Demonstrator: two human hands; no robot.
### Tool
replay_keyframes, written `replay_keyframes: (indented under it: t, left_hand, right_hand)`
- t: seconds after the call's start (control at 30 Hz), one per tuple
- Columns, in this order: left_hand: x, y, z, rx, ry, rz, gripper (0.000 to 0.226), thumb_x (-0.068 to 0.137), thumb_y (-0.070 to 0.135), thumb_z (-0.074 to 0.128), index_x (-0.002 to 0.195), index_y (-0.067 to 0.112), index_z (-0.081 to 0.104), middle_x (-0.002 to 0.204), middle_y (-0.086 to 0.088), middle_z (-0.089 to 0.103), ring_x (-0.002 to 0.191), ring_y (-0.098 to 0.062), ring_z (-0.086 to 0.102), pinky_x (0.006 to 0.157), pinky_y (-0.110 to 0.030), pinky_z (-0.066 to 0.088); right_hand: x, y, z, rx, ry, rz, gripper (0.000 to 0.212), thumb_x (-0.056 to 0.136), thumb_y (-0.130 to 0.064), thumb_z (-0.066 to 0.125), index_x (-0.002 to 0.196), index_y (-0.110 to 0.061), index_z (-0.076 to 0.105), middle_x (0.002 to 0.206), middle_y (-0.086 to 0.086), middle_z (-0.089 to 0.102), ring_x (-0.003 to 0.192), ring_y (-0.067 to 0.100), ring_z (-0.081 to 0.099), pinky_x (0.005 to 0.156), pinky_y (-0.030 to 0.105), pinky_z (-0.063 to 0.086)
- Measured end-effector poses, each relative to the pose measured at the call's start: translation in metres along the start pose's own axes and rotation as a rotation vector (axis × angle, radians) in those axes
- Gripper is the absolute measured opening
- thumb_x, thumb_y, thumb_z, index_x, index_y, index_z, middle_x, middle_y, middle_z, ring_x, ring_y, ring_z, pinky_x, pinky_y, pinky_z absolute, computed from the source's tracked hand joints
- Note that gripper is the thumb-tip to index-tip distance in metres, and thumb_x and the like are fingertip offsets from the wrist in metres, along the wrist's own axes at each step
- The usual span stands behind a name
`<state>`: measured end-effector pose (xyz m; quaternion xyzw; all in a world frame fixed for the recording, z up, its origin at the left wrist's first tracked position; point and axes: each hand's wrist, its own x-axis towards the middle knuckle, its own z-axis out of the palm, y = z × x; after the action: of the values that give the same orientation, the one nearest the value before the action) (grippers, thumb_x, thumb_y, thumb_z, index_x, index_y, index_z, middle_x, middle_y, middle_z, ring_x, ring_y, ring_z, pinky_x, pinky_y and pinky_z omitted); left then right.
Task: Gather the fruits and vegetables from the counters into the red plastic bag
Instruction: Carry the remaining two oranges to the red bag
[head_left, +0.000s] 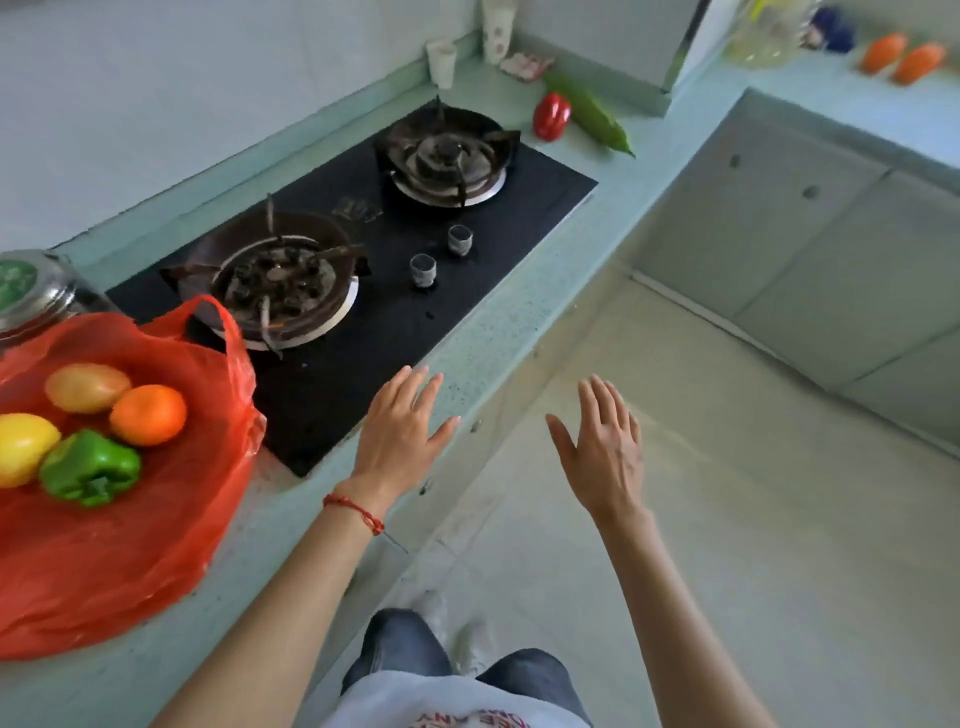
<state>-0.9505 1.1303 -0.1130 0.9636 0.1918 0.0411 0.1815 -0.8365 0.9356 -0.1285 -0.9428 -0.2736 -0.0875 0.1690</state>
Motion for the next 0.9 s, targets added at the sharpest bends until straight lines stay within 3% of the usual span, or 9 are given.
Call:
replay_keyframes:
  t: [0.2, 0.4, 0.6, 0.73, 0.9]
  left_hand:
    - [0.031, 0.055, 0.021, 0.002, -0.074, 0.22, 0.069, 0.084, 0.05, 0.029, 0.129, 0.001, 0.048, 0.134, -0.021, 0.05, 0.128, -0.037, 0.042, 0.107, -0.046, 0.03]
    - [0.049, 0.093, 0.038, 0.052, -0.155, 0.411, 0.068, 0.085, 0.049, 0.028, 0.13, 0.003, 0.047, 0.134, -0.021, 0.051, 0.126, -0.038, 0.044, 0.104, -0.049, 0.034]
    - [0.063, 0.112, 0.052, 0.069, -0.201, 0.478, 0.068, 0.084, 0.049, 0.027, 0.127, 0.002, 0.05, 0.129, -0.022, 0.054, 0.122, -0.039, 0.048, 0.1, -0.051, 0.038]
    - [0.075, 0.119, 0.059, 0.049, -0.197, 0.507, 0.074, 0.084, 0.053, 0.021, 0.133, 0.003, 0.043, 0.137, -0.02, 0.047, 0.131, -0.036, 0.038, 0.107, -0.048, 0.029]
    - [0.102, 0.135, 0.069, 0.053, -0.197, 0.517, 0.073, 0.084, 0.053, 0.022, 0.133, 0.003, 0.044, 0.137, -0.02, 0.048, 0.13, -0.036, 0.039, 0.106, -0.048, 0.031]
  right_hand:
    - [-0.035, 0.051, -0.02, -0.063, 0.073, 0.226, 0.058, 0.087, -0.044, 0.039, 0.118, 0.002, 0.056, 0.123, 0.021, 0.059, 0.117, 0.035, 0.055, 0.094, 0.044, 0.045]
    - [-0.07, 0.079, -0.036, -0.158, 0.092, 0.427, 0.06, 0.087, -0.046, 0.036, 0.119, 0.001, 0.056, 0.124, 0.018, 0.06, 0.116, 0.033, 0.056, 0.092, 0.042, 0.047]
    - [-0.082, 0.092, -0.042, -0.191, 0.085, 0.522, 0.077, 0.094, -0.055, 0.01, 0.12, 0.0, 0.055, 0.124, 0.018, 0.059, 0.118, 0.032, 0.055, 0.091, 0.042, 0.047]
    - [-0.077, 0.1, -0.036, -0.2, 0.123, 0.535, 0.068, 0.093, -0.053, 0.023, 0.119, 0.001, 0.056, 0.124, 0.019, 0.06, 0.117, 0.033, 0.056, 0.092, 0.044, 0.047]
    - [-0.06, 0.122, -0.033, -0.189, 0.138, 0.541, 0.06, 0.087, -0.046, 0.038, 0.121, 0.001, 0.055, 0.126, 0.019, 0.058, 0.119, 0.033, 0.054, 0.093, 0.044, 0.046]
